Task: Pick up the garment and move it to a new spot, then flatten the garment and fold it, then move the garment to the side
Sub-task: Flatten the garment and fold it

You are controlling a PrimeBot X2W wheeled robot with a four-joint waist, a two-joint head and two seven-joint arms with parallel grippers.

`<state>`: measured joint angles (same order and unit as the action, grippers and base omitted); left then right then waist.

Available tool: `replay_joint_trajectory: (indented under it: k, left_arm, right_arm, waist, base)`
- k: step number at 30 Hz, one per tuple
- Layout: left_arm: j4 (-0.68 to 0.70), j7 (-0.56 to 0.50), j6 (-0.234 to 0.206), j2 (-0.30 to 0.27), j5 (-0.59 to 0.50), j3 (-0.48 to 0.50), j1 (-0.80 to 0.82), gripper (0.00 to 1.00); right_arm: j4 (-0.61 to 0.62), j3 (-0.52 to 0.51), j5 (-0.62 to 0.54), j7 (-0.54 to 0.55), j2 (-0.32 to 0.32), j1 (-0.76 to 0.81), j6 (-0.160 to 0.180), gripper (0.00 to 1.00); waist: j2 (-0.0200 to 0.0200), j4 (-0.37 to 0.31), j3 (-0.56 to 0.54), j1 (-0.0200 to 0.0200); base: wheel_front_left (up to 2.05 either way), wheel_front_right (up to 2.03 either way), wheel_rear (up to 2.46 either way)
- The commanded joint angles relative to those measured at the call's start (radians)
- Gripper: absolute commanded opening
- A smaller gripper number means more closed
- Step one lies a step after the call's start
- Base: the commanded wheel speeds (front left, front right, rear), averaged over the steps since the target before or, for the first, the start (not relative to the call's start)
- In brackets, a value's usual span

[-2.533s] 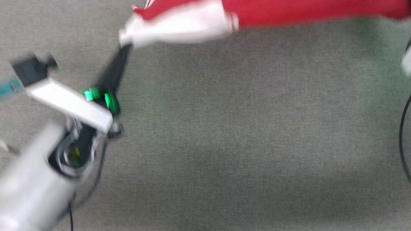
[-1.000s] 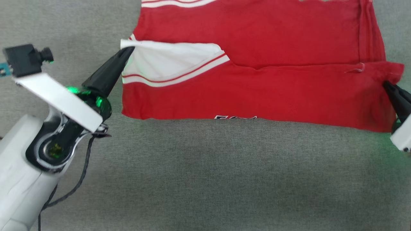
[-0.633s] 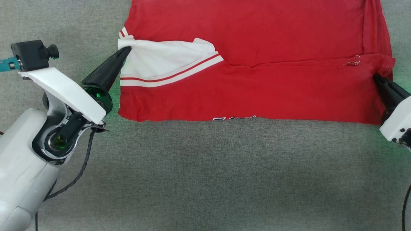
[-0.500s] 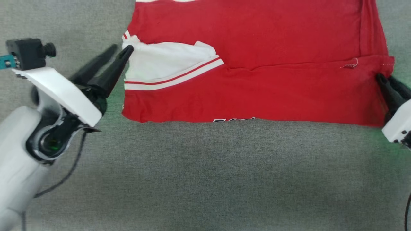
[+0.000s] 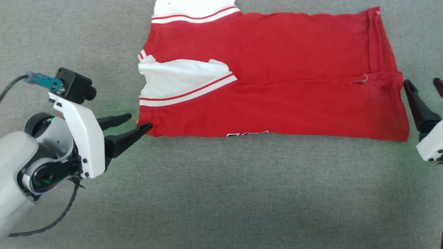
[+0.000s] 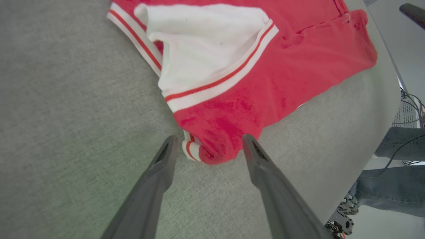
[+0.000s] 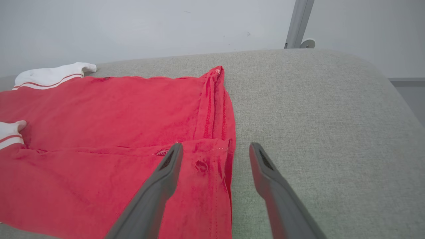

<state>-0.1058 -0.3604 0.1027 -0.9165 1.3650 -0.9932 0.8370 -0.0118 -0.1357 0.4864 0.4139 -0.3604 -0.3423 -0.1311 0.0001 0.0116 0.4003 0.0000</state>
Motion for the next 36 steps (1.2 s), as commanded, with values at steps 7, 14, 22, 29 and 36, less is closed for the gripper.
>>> replay_joint_trajectory:
  k: [7,14,22,29,36]
  left_arm:
    - [-0.080,-0.059,-0.006,0.033,0.041,-0.014,0.014,1.00]
    - [-0.165,-0.085,0.010,0.087,0.085,-0.029,0.000,0.00]
    - [-0.146,-0.037,0.027,0.109,0.074,-0.027,-0.009,0.00]
    - [-0.118,-0.009,0.029,0.133,0.058,-0.036,0.006,0.00]
    - [-0.118,0.026,0.029,0.157,0.066,-0.044,0.007,0.00]
  right_arm:
    - [0.009,0.032,-0.005,0.004,0.019,-0.022,0.001,1.00]
    - [0.023,0.043,-0.012,0.033,0.013,-0.018,0.001,1.00]
    - [0.033,0.101,0.055,0.284,-0.082,0.005,0.001,1.00]
    - [0.022,0.140,0.072,0.491,-0.140,-0.041,0.001,1.00]
    - [-0.006,0.161,0.048,0.566,-0.136,-0.037,0.001,0.08]
  waist:
    - [-0.0001,-0.047,0.031,0.0000]
    - [-0.0001,-0.068,0.046,0.0000]
    - [-0.0001,-0.052,0.040,0.0000]
    - [-0.0001,-0.014,0.054,0.0000]
    - [-0.0001,0.012,0.051,0.0000]
  base:
    - [0.00,0.00,0.00]
    - [0.00,0.00,0.00]
    - [0.00,0.00,0.00]
    - [0.00,0.00,0.00]
    - [0.00,0.00,0.00]
